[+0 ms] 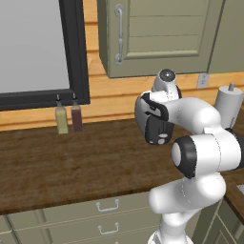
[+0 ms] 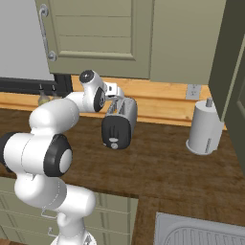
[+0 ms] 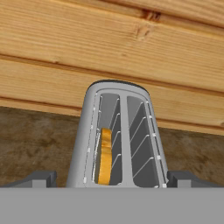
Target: Start the toaster. Once the lever pops up, take the bread to the plate on the dining counter.
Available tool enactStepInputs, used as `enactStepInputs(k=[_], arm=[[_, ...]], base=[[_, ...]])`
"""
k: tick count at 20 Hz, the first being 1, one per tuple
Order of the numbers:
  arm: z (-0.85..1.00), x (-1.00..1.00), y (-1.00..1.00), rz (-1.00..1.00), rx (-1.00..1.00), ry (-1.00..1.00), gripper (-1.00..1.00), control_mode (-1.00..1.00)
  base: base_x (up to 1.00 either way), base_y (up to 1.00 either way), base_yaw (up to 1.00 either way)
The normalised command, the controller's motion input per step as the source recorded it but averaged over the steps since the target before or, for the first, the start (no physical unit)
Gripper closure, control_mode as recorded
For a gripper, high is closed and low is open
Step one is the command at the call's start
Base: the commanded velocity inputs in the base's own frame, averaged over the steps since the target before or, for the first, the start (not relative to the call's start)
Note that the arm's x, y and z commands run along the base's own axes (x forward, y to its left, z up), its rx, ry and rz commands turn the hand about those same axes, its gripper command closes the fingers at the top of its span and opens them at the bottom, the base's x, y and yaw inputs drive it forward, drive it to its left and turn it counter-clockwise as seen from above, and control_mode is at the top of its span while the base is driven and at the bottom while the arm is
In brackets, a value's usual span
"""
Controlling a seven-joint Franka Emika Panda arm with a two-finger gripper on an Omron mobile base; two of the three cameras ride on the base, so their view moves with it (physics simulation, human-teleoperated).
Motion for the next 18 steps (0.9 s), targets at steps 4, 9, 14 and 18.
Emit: enactStepInputs(k=[4, 9, 14, 18], arm=[[0.0, 0.0, 0.0, 0.0, 0.0, 0.0, -1.0, -1.0], [0.0, 0.0, 0.0, 0.0, 0.0, 0.0, -1.0, -1.0], [0.0, 0.0, 0.0, 0.0, 0.0, 0.0, -1.0, -1.0], [0.0, 0.0, 0.0, 0.0, 0.0, 0.0, -1.0, -1.0]], base=[[0.0, 0.0, 0.0], [0.0, 0.0, 0.0], [0.0, 0.0, 0.0], [0.0, 0.0, 0.0]])
